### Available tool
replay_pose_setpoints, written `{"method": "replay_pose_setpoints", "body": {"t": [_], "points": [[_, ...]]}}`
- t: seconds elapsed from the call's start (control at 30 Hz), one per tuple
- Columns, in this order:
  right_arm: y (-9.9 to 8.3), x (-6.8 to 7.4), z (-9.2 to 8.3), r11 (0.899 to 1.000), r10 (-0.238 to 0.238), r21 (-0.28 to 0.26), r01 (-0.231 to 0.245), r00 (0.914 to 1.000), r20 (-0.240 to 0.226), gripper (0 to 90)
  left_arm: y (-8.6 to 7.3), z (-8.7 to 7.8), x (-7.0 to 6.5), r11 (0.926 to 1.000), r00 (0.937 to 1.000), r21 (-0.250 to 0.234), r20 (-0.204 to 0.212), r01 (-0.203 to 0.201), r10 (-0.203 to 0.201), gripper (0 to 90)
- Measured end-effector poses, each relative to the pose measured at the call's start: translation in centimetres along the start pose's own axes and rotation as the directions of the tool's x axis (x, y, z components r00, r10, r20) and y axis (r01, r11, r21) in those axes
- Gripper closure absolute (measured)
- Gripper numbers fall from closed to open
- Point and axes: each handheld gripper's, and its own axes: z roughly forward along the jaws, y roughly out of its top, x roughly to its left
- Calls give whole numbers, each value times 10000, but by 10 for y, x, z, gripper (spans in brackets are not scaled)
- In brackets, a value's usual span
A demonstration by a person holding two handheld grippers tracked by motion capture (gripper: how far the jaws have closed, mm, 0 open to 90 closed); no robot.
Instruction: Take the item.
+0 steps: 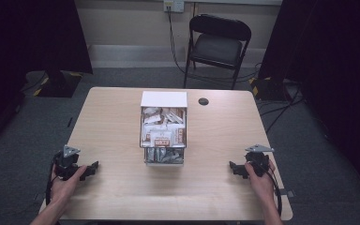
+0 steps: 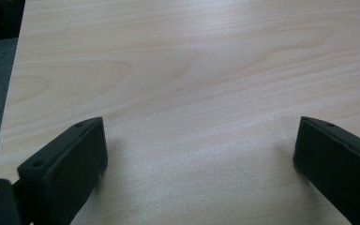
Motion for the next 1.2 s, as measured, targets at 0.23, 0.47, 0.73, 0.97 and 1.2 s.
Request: {"method": "replay_pose_setpoints", "body": {"t": [0.23,0.47,0.73,0.97,1.2], "points": [[0,0,0,10000,0,1,0,10000,-3,0,0,0,1,10000,10000,-36,-9,53,-53,37],[0,0,0,10000,-5,-1,5,10000,-3,0,0,-4,7,9985,9991,-333,67,426,-424,179],[0,0,0,10000,-1,1,1,10000,-6,0,3,-7,9,9970,9968,-203,272,753,-747,179],[0,0,0,10000,0,1,0,10000,-5,0,6,-10,5,9991,9982,-237,496,353,-341,240],[0,0,0,10000,-1,0,1,10000,-4,0,12,-13,-1,9997,9939,-186,1090,160,-139,285]]}}
